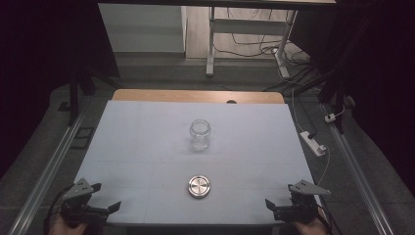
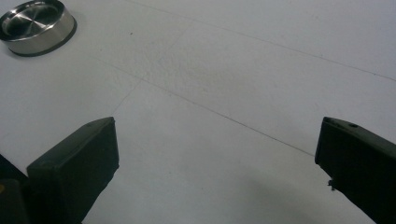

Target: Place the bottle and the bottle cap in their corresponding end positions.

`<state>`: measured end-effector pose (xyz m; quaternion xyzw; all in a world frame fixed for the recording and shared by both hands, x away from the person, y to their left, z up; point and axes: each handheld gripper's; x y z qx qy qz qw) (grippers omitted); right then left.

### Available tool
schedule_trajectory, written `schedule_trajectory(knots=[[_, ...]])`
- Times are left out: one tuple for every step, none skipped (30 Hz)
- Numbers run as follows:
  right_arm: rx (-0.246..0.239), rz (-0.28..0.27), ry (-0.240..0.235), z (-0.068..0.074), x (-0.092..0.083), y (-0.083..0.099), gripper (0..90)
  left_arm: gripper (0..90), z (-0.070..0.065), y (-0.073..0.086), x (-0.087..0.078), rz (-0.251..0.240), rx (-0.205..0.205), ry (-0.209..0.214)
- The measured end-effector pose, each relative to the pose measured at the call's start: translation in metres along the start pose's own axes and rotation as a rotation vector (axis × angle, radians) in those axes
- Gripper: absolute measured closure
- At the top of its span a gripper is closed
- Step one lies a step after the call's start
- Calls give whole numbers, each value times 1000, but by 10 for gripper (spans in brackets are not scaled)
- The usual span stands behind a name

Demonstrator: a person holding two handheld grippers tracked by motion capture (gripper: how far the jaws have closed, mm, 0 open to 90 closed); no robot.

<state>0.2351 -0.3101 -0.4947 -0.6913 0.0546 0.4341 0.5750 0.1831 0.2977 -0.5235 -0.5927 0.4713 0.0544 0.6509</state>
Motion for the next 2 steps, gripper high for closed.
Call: schedule_trajectory(knots=[[0,4,-1,0,0,0,0,0,0,0,0,4,-1,2],[-1,7,-1,0,1,0,0,0,0,-1,1,6,-3,2]])
Point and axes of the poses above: each handheld gripper's, and its own axes: x roughly forward along the jaws, y roughly out of its underside, z roughly to its left, and after that the axes turned 1 degree about x, right-handed
